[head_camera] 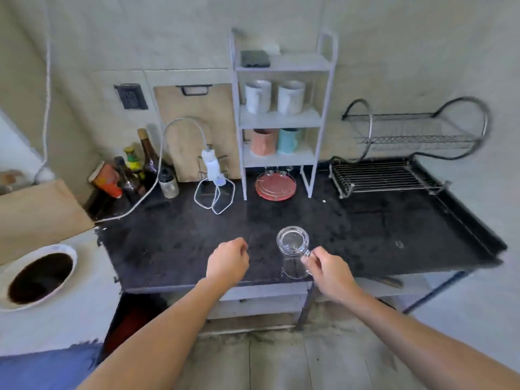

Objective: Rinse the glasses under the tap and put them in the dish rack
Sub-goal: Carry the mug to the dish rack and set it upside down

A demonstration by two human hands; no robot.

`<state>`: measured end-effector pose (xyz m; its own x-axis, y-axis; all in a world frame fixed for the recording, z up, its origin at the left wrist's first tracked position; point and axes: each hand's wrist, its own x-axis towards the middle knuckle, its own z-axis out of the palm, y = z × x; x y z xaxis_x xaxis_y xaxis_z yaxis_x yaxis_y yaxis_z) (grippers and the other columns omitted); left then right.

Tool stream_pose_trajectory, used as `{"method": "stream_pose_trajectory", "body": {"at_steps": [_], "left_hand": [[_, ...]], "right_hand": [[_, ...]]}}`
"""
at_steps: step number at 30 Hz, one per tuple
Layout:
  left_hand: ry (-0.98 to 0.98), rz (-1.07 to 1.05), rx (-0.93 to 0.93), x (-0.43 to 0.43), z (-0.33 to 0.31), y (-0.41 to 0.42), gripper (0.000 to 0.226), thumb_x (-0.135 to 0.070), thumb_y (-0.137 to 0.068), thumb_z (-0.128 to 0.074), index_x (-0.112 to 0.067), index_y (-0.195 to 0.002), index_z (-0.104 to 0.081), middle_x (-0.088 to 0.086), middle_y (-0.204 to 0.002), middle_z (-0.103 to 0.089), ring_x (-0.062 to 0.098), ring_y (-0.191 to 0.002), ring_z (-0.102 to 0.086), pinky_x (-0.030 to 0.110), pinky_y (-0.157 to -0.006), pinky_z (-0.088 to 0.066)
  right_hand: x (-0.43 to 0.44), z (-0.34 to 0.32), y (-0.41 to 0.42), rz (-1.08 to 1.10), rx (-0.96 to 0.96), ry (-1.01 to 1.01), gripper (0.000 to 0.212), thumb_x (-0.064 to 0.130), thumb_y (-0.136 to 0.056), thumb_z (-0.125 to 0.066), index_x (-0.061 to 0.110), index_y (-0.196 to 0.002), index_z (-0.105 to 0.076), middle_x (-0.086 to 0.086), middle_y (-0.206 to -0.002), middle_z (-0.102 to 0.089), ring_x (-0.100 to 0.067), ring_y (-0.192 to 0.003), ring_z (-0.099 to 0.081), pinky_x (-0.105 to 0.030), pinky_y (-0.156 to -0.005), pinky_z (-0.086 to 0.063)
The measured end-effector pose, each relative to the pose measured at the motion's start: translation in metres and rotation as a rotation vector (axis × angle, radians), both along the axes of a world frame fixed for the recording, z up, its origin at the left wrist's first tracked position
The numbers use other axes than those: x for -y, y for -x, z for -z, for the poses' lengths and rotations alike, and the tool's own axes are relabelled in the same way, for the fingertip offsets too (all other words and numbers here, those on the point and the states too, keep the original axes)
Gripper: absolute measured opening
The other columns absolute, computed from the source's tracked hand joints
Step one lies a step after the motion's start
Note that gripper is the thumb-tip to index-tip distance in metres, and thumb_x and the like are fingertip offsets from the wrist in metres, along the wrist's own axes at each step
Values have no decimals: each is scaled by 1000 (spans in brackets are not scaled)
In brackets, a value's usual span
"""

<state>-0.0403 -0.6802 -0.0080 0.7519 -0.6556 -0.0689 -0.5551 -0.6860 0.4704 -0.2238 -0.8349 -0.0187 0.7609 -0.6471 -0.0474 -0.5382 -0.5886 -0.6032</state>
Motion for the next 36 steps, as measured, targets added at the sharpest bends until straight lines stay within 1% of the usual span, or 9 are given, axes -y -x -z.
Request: {"method": "stream_pose_trajectory", "body": {"at_steps": [5,9,14,18,22,26,30,33,36], "left_hand": [[19,190,-21,105,-3,22,27,-20,-93,-43,-20,-112,-61,3,-106,-67,26,-98,-59,30,-75,-46],[41,300,-17,187,-9,22,26,-20,-93,-44,-21,-112,-61,2,-105,-68,26,-98,-58,33,-76,-47],[111,416,5,292,-26,6,24,-20,-93,-45,-20,-109,-62,2,-100,-68,24,-96,-61,36,-79,-50],[183,503,66,370,-44,1,26,-19,-94,-44,-17,-111,-63,1,-106,-65,24,-98,-60,37,-83,-50],[341,605,200,435,-55,5,29,-18,-94,-48,-12,-120,-61,5,-114,-58,22,-105,-55,36,-88,-48],[476,620,437,498,-62,11,29,-18,-91,-53,-7,-116,-62,12,-117,-56,28,-109,-53,44,-91,-49],[369,552,604,554,-59,10,33,-26,-95,-48,-10,-123,-56,17,-128,-54,35,-125,-46,49,-107,-38],[158,477,716,580,-42,8,40,-33,-99,-39,-13,-130,-53,16,-132,-55,34,-129,-46,50,-116,-21],[18,471,812,590,-23,9,38,-34,-99,-37,-15,-118,-63,12,-121,-64,31,-119,-55,53,-117,-14]], "right_hand": [[88,8,41,251,-5,-42,33,40,-99,-48,13,-79,-48,0,-62,-61,-20,-60,-62,-36,-64,-45],[154,10,58,432,26,-79,34,37,-98,-48,12,-75,-49,2,-58,-61,-14,-50,-63,-30,-59,-42],[244,5,60,568,56,-59,35,37,-99,-46,9,-79,-53,-3,-67,-64,-13,-51,-65,-37,-68,-50],[310,2,53,675,56,-61,36,37,-99,-46,6,-85,-55,-4,-73,-64,-9,-49,-65,-28,-55,-47],[373,2,50,730,50,-38,39,36,-99,-45,3,-79,-53,-6,-70,-65,-9,-47,-64,-33,-64,-51],[440,7,47,740,53,-74,35,35,-100,-45,12,-74,-46,-9,-70,-65,-13,-48,-66,-35,-65,-49],[520,23,39,729,38,-108,32,37,-101,-45,12,-80,-50,-6,-72,-65,-19,-58,-69,-29,-59,-45],[586,42,25,712,19,-149,34,40,-100,-45,8,-96,-55,-12,-80,-69,-30,-76,-69,-38,-73,-52],[641,61,7,691,42,-208,32,37,-98,-49,6,-96,-56,-17,-88,-69,-35,-85,-68,-43,-80,-52]]}}
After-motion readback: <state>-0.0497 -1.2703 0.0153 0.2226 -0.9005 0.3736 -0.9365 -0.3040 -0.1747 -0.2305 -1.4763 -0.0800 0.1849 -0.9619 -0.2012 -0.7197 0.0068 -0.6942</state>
